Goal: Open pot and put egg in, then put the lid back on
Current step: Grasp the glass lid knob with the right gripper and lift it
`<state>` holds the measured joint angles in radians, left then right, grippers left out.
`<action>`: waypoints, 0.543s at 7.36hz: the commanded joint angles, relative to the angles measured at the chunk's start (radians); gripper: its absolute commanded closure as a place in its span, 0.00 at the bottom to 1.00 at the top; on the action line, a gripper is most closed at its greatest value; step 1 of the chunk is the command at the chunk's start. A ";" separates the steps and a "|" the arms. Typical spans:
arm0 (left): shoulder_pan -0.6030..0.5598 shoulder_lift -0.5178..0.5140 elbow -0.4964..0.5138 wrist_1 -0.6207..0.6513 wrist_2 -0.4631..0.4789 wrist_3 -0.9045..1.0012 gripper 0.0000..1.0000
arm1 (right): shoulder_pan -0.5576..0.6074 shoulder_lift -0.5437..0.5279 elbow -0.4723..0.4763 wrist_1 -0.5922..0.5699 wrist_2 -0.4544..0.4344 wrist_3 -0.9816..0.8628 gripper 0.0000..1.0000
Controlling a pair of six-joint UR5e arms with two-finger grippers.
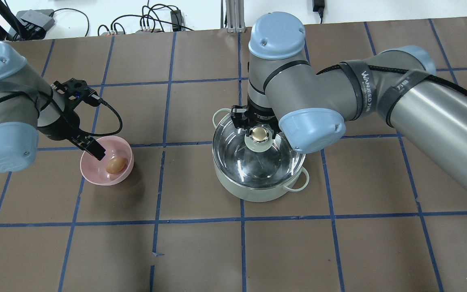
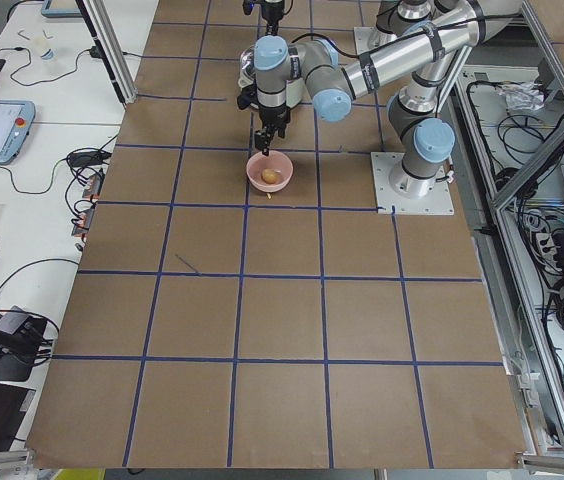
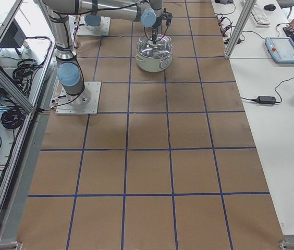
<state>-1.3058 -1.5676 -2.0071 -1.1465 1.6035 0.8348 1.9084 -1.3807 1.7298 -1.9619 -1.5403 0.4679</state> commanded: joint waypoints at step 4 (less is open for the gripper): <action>-0.009 -0.012 -0.111 0.166 -0.013 -0.075 0.09 | -0.005 0.000 -0.007 0.001 -0.003 -0.011 0.52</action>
<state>-1.3095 -1.5793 -2.0848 -1.0300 1.5929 0.7640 1.9072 -1.3803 1.7342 -1.9603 -1.5407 0.4648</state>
